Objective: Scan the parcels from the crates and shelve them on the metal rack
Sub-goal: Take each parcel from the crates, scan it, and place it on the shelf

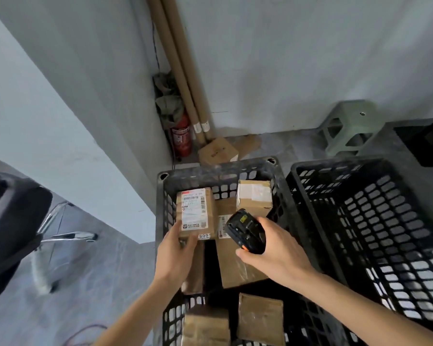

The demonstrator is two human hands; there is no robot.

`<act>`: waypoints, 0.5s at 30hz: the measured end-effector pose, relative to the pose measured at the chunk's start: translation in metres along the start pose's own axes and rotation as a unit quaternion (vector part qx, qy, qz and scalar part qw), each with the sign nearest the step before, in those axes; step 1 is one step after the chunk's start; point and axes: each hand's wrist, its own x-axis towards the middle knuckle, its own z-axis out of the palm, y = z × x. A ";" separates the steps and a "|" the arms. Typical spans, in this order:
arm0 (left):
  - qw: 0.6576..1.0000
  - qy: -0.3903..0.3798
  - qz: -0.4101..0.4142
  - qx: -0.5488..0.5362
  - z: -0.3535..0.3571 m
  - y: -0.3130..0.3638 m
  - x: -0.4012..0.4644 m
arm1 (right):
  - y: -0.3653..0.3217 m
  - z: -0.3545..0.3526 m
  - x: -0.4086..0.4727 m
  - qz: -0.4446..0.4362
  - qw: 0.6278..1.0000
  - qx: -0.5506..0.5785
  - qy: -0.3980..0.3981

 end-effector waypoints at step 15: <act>0.996 0.069 -0.049 0.008 0.031 -0.015 0.036 | 0.006 0.054 0.088 -0.013 0.997 0.058 -0.044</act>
